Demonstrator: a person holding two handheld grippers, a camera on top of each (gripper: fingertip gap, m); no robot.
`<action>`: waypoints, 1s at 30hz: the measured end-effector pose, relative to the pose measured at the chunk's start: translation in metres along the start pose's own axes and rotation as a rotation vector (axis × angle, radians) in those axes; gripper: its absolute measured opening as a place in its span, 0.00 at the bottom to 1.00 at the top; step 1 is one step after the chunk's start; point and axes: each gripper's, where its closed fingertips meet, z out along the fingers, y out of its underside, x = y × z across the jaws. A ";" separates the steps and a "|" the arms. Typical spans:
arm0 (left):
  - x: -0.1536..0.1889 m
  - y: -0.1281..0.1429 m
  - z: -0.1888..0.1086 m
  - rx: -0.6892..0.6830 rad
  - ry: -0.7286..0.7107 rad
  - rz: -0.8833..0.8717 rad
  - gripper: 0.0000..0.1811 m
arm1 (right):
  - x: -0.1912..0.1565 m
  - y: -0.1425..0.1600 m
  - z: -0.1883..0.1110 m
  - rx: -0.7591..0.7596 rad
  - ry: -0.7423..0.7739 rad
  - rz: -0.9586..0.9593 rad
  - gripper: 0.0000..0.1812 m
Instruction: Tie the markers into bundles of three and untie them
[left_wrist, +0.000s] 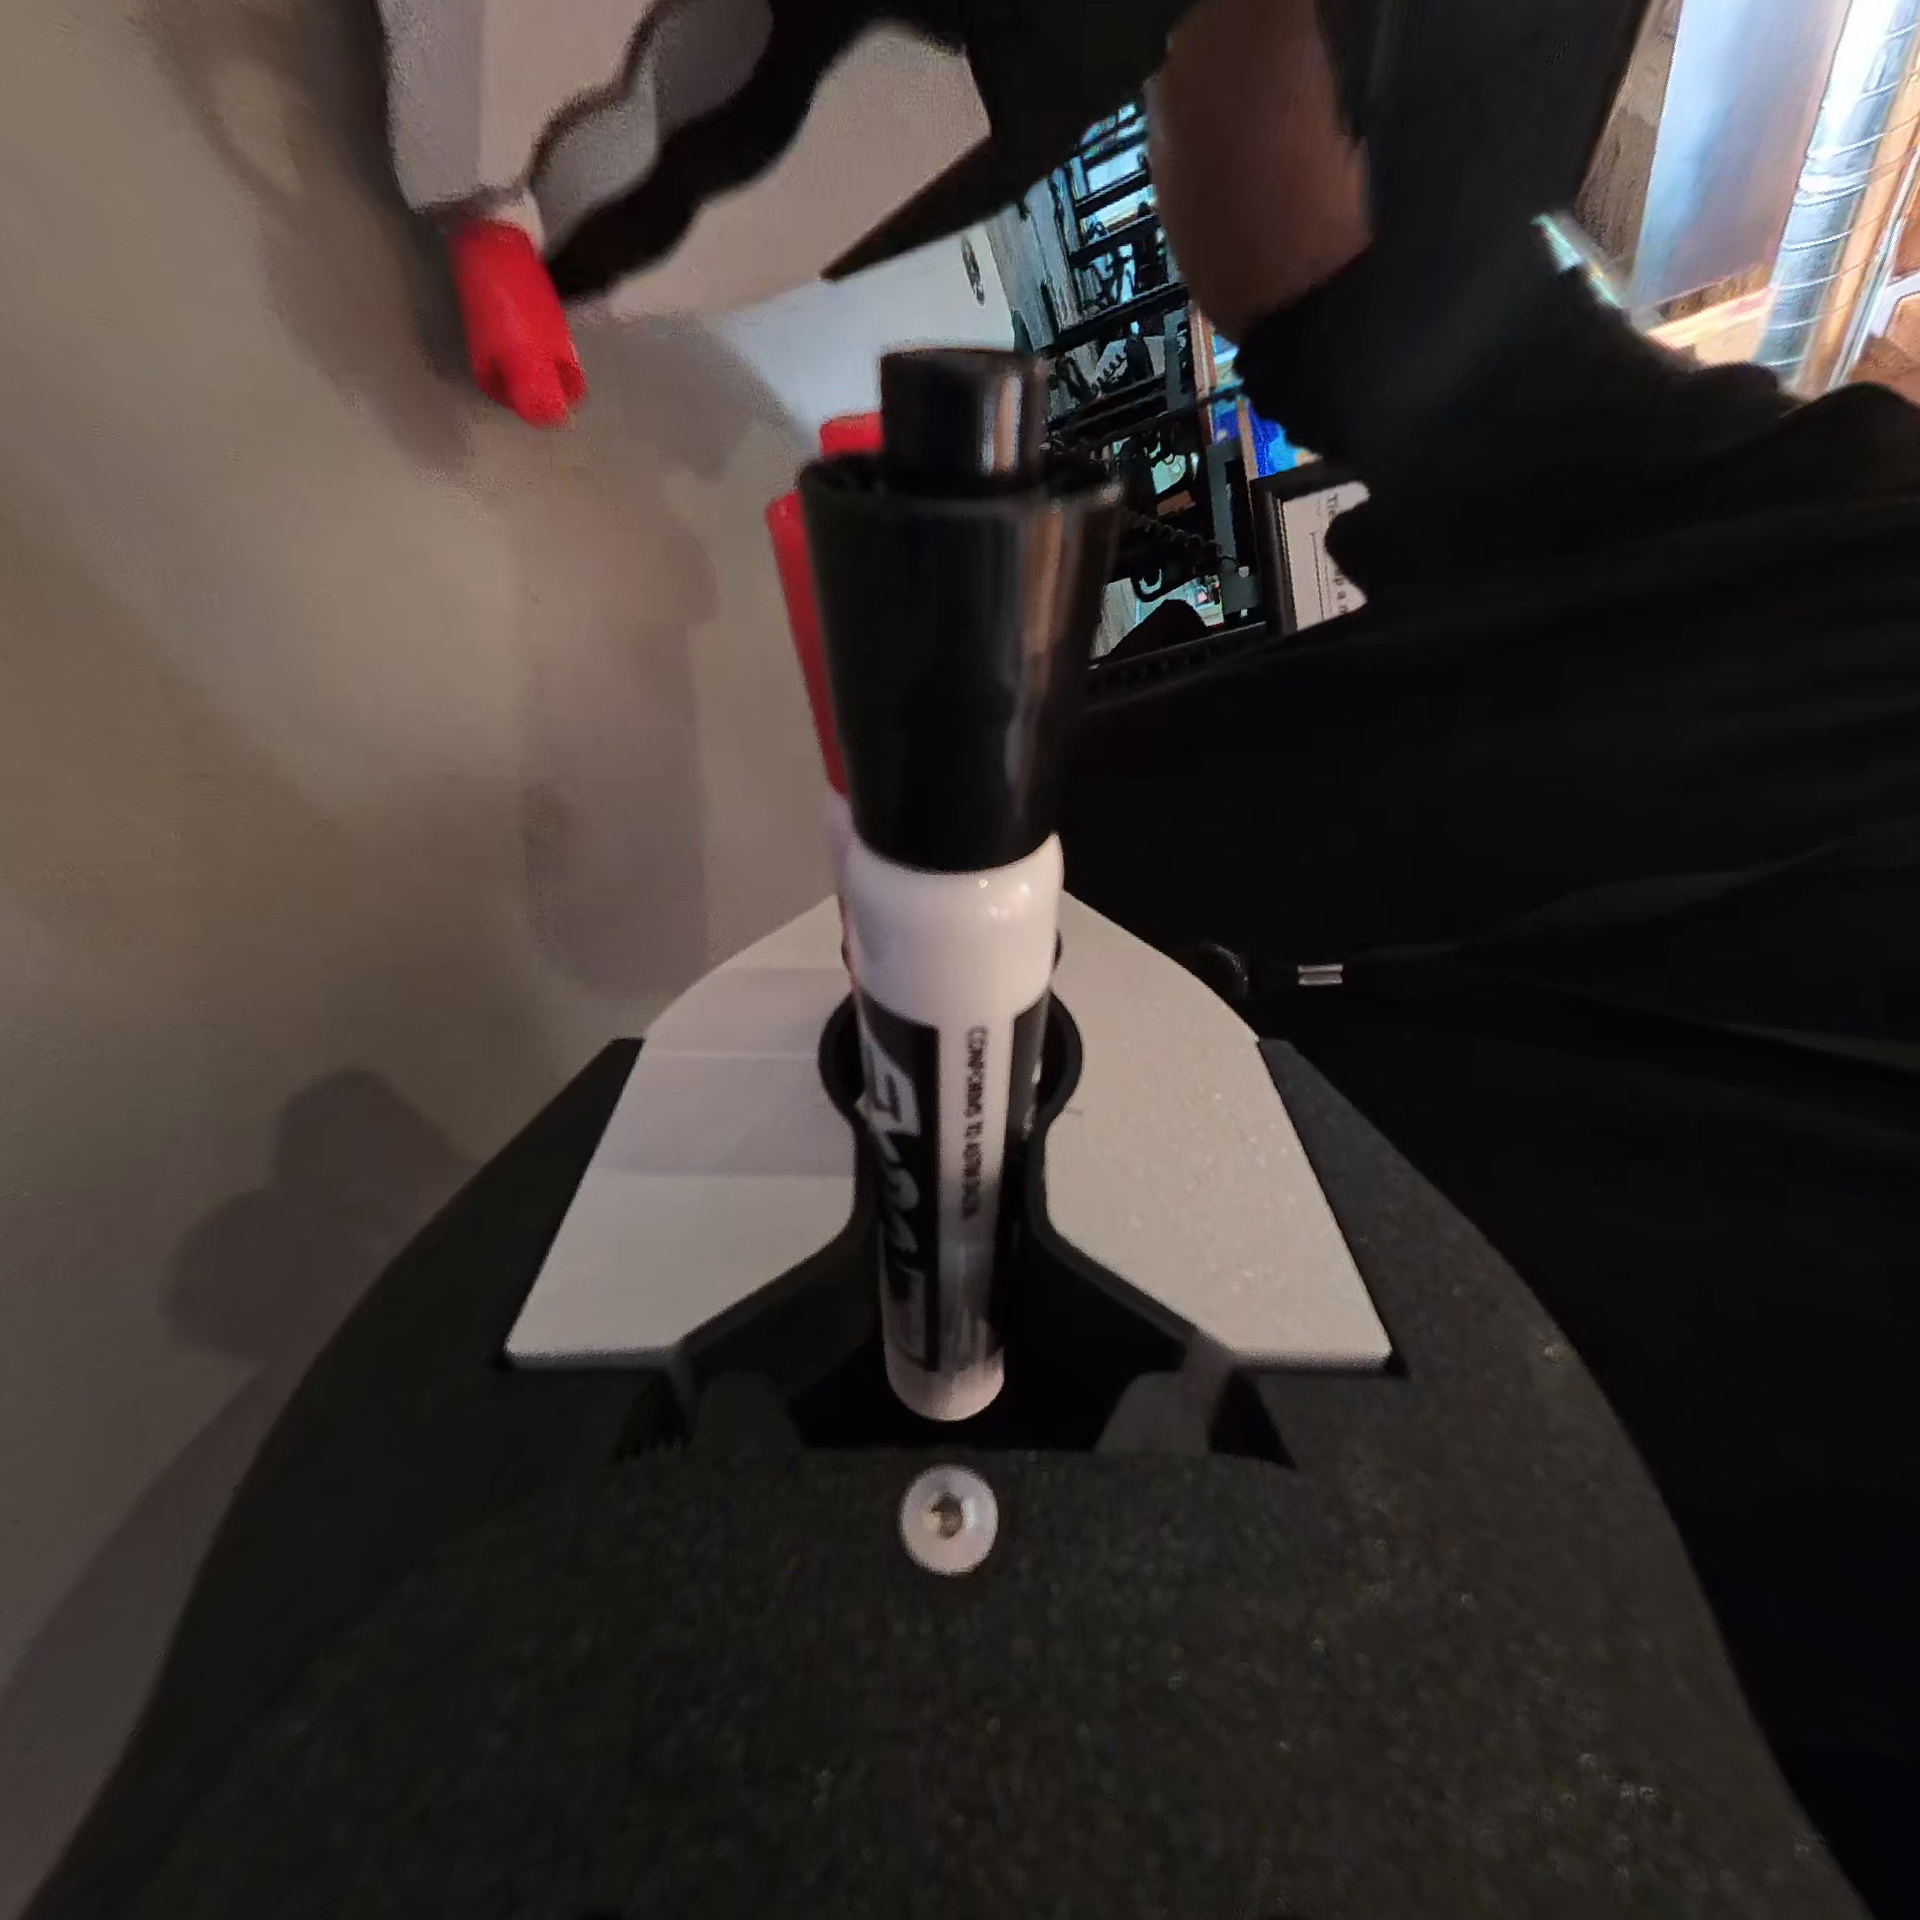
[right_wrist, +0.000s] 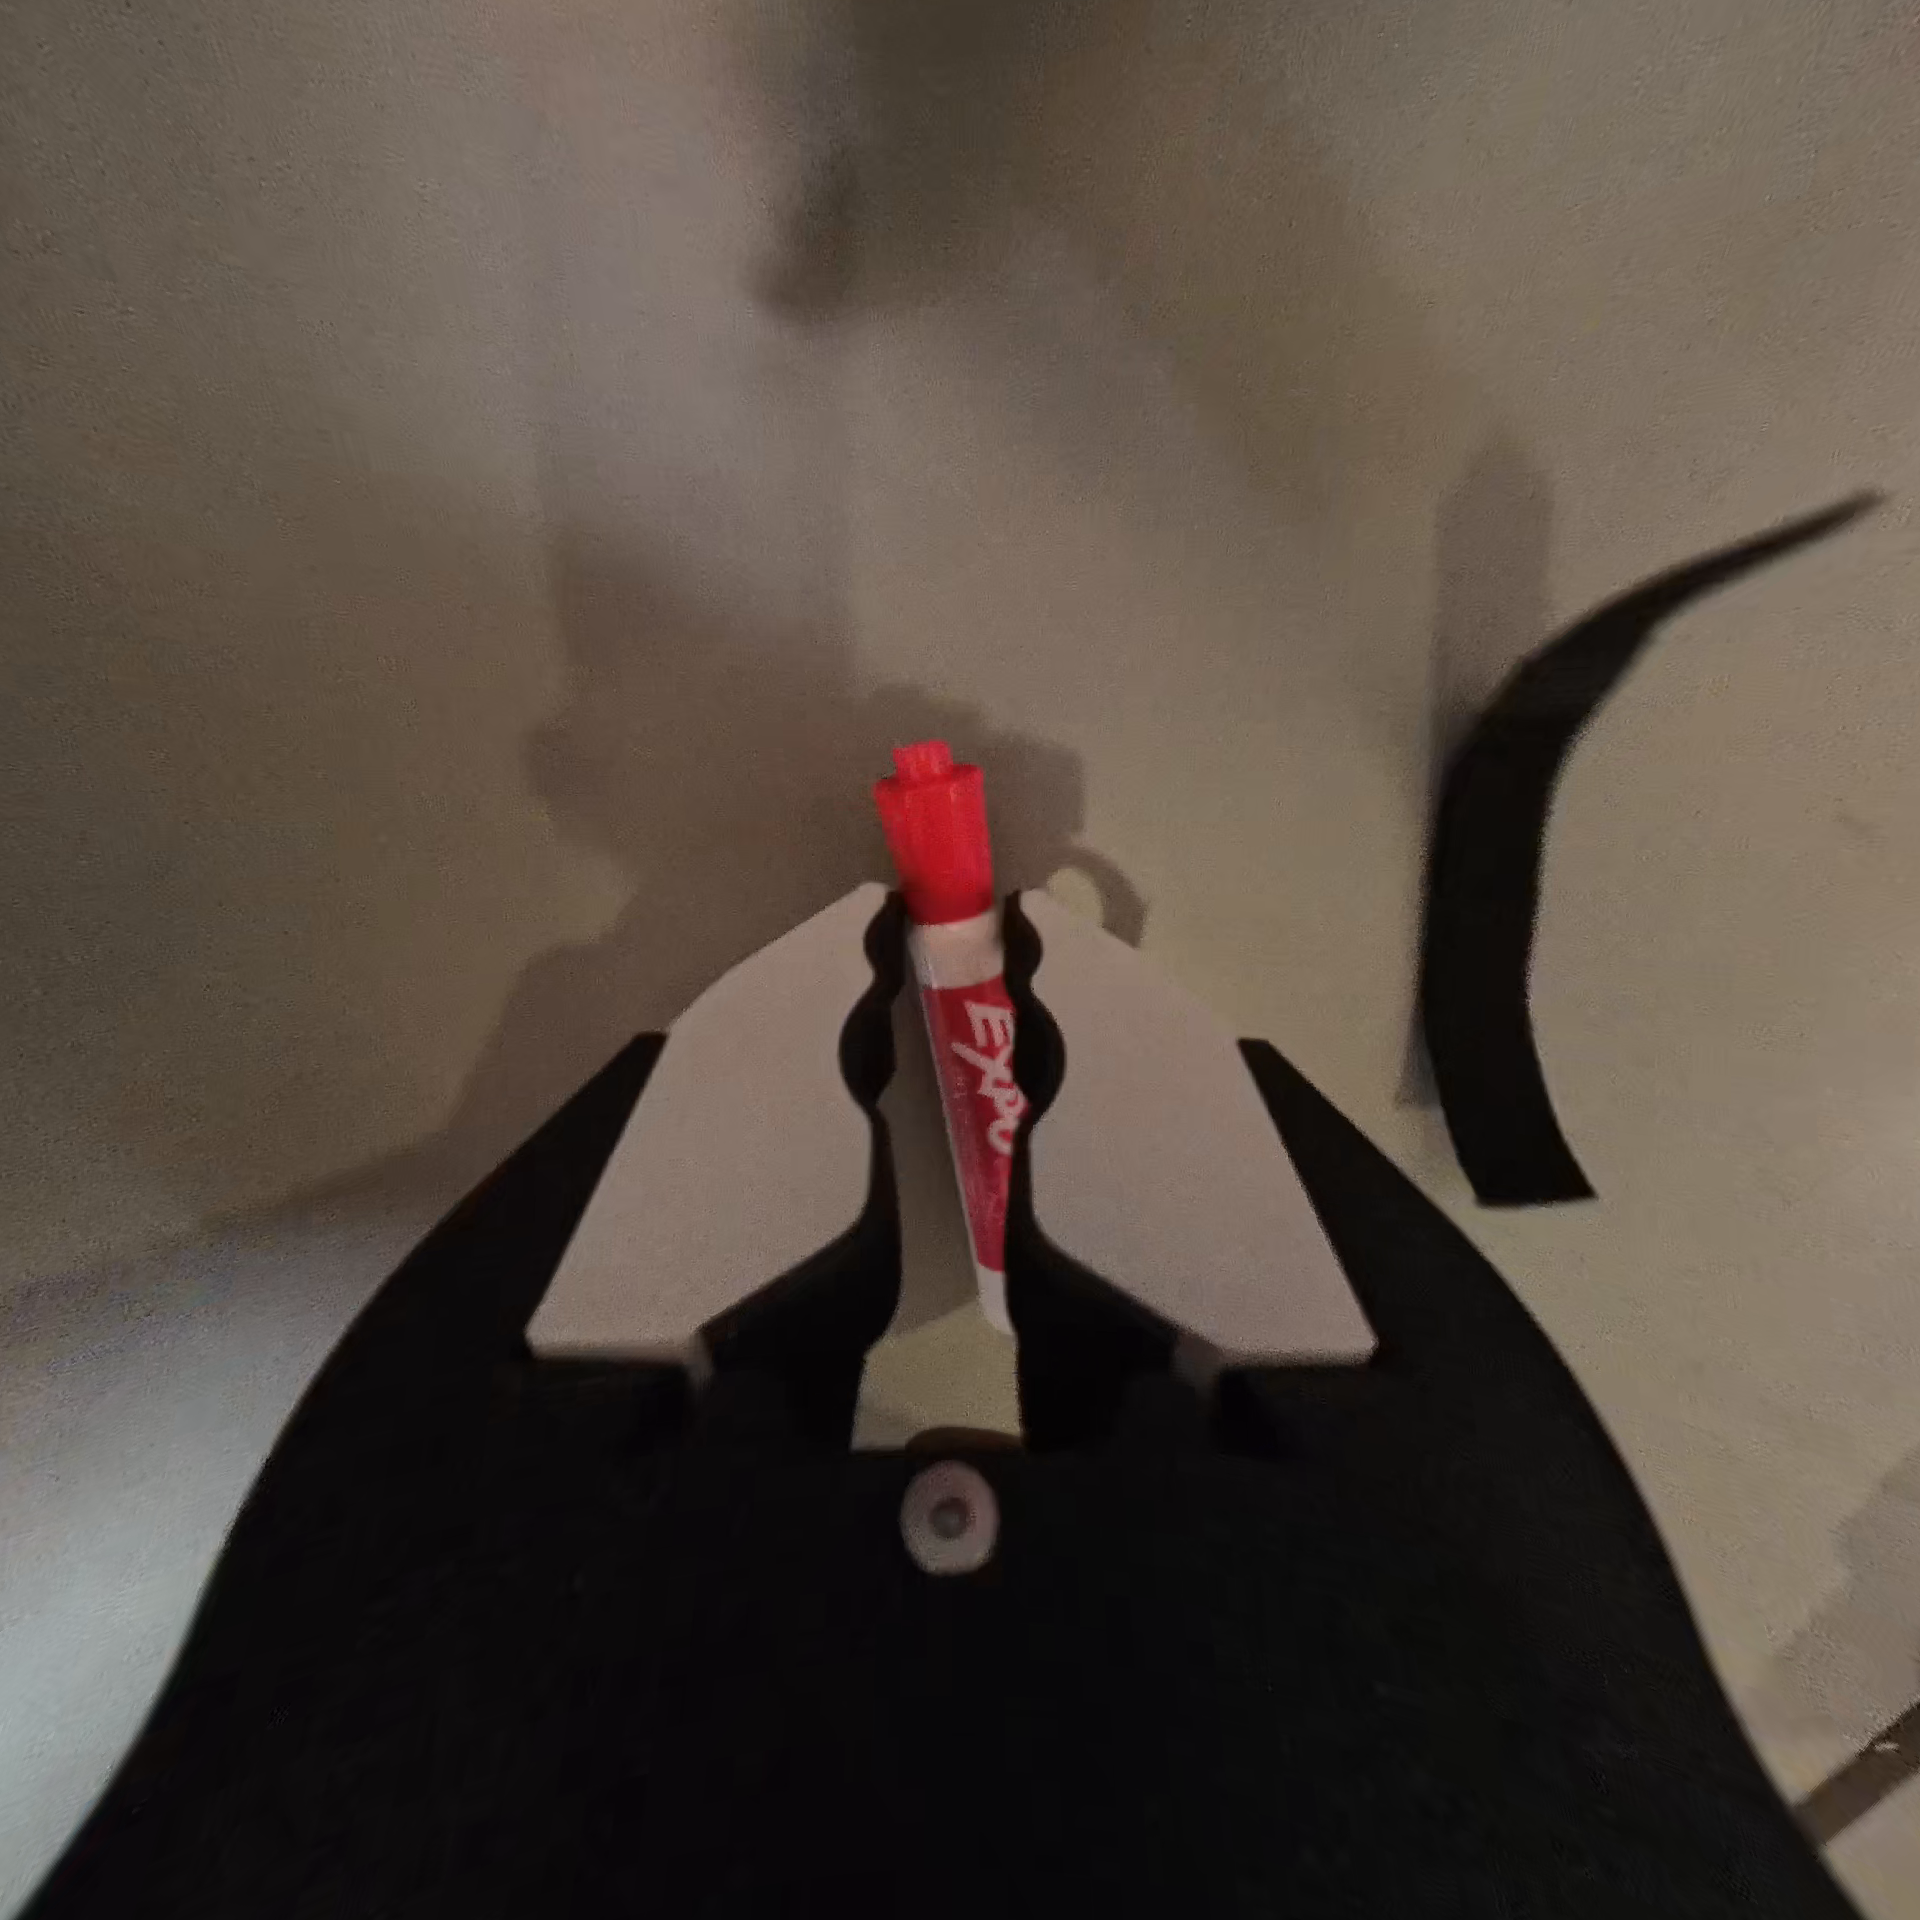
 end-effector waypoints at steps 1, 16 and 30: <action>0.000 -0.001 0.000 -0.008 -0.001 0.004 0.14 | 0.006 -0.006 -0.007 0.084 0.017 0.098 0.09; -0.009 -0.039 0.014 -0.009 -0.018 0.055 0.14 | 0.039 -0.072 -0.147 1.955 -0.121 1.004 0.09; 0.007 -0.048 0.033 -0.004 0.060 0.072 0.14 | 0.038 -0.070 -0.134 1.979 -0.085 1.035 0.09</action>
